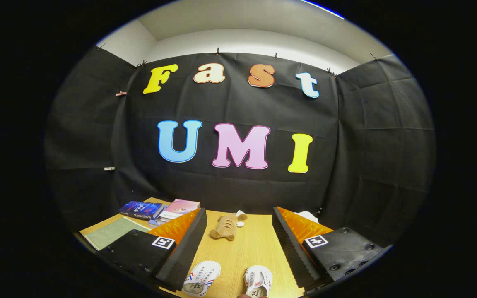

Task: Open the storage box then place both shoes into the box .Put the left shoe in first, then the right shoe, with the right side of both shoes facing outward in a uniform manner.

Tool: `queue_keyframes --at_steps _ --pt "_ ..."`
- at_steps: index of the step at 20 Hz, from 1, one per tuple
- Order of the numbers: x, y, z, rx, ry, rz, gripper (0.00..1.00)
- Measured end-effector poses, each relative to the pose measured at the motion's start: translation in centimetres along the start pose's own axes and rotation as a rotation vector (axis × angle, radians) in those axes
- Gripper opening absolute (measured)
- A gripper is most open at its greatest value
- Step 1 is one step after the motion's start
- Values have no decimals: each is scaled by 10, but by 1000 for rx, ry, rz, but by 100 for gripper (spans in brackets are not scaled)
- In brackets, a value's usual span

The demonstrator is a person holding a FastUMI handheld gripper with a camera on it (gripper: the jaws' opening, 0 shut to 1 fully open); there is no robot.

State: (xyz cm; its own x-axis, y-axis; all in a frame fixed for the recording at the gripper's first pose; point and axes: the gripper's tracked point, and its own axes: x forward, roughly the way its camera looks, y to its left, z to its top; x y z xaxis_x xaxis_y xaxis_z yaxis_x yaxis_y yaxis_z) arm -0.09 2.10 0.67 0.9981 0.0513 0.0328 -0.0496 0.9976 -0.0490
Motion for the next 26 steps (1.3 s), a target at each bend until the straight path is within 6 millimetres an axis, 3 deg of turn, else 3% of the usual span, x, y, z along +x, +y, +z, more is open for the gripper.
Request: queue_keyframes --at_steps 6,12,15,18,26 --pt "-1 10 -12 10 22 33 97" --pt "-1 29 -52 88 125 91 97" --pt "-10 70 -82 226 245 252 98" --pt "-23 100 -105 354 347 377 98" --pt "-61 186 -191 625 717 681 98"
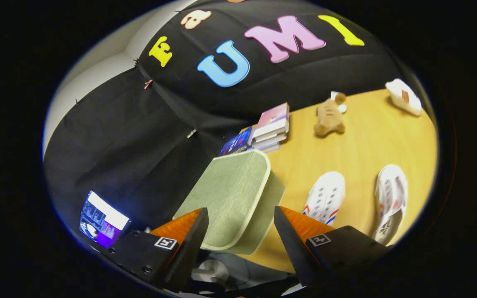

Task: Open the storage box then place both shoes into the box .Put the left shoe in first, then the right shoe, with the right side of both shoes facing outward in a uniform manner.

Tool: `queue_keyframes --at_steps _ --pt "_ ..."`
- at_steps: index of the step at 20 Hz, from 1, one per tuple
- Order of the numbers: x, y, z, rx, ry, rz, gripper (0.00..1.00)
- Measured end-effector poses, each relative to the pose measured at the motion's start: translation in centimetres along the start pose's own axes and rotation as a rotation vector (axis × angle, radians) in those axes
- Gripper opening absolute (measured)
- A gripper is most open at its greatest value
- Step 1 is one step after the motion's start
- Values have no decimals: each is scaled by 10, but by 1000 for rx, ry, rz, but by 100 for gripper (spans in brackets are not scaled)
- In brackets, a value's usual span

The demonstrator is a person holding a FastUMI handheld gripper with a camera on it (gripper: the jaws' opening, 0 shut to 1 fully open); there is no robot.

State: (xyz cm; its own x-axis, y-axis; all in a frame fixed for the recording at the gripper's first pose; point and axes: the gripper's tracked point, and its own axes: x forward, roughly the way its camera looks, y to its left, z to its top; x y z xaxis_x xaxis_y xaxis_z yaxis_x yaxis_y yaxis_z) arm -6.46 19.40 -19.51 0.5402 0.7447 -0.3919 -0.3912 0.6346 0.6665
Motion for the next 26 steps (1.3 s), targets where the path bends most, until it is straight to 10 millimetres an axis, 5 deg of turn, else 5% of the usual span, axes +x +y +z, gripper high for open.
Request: queue_keyframes --at_steps 3,6,14,19,24,25,26 --pt "30 -10 -31 163 125 79 98" --pt "44 -23 -40 267 184 100 98" --pt "68 10 -58 486 332 286 96" --pt "65 23 -44 610 361 358 95" --pt "53 30 -36 640 386 382 66" --pt "50 34 -35 645 396 393 47" --pt "48 38 -35 643 405 401 47"
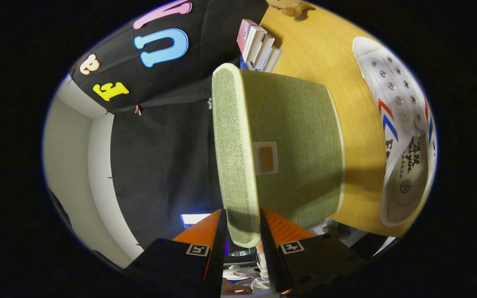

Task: Open the storage box then place both shoes into the box .Put the left shoe in first, then the right shoe, with the right side of both shoes facing outward in a uniform manner.

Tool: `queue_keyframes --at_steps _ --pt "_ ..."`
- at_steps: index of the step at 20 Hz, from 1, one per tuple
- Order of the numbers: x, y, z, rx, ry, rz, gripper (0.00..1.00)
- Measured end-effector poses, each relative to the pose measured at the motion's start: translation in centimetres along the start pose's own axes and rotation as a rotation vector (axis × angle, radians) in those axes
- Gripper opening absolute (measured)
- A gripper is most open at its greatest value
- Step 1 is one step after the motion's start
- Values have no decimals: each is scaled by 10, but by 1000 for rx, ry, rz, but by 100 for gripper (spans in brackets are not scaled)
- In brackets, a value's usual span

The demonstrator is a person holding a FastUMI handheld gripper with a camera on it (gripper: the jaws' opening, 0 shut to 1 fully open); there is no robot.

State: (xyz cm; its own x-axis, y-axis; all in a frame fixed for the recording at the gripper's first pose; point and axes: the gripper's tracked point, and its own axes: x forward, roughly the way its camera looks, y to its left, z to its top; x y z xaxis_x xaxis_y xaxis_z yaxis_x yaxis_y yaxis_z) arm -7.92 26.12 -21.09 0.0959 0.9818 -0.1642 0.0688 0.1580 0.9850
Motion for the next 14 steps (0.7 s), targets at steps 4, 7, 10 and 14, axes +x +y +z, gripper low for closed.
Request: queue_keyframes --at_steps 4,7,10,14 --pt "2 4 5 -45 -41 -55 10" --pt "3 21 1 -131 -44 -54 5" --pt "10 36 0 -152 -34 -78 5" --pt "22 67 3 -192 -28 -97 5"
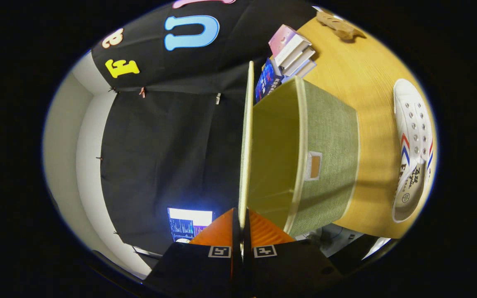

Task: Open the storage box then place both shoes into the box .Put the left shoe in first, then the right shoe, with the right side of both shoes facing outward in a uniform manner.

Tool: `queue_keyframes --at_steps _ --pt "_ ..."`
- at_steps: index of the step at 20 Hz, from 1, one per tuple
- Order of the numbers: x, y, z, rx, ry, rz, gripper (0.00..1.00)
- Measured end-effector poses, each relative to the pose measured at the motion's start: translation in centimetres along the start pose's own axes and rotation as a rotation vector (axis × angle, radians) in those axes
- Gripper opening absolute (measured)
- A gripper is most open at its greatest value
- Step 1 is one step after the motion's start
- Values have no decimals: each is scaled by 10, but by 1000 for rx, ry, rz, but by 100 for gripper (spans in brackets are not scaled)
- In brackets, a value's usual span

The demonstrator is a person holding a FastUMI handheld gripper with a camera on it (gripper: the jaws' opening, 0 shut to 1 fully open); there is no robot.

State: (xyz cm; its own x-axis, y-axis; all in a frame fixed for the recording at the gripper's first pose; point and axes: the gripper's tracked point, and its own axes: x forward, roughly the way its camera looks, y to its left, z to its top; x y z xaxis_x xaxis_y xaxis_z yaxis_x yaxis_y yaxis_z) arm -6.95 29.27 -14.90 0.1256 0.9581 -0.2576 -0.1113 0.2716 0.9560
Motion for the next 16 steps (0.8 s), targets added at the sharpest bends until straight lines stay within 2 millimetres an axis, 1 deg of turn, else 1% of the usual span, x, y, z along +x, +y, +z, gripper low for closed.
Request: queue_keyframes --at_steps 3,4,6,8,10,11,13,16 --pt "14 34 10 -55 1 -8 5" --pt "22 46 13 -76 4 -8 5" --pt "37 75 17 -85 6 8 5" --pt "59 104 19 -94 18 21 5" --pt "85 127 18 -125 34 19 5" --pt "98 136 16 -134 45 16 5" --pt "127 149 15 -149 58 3 5" --pt "171 159 10 -157 84 -24 5"
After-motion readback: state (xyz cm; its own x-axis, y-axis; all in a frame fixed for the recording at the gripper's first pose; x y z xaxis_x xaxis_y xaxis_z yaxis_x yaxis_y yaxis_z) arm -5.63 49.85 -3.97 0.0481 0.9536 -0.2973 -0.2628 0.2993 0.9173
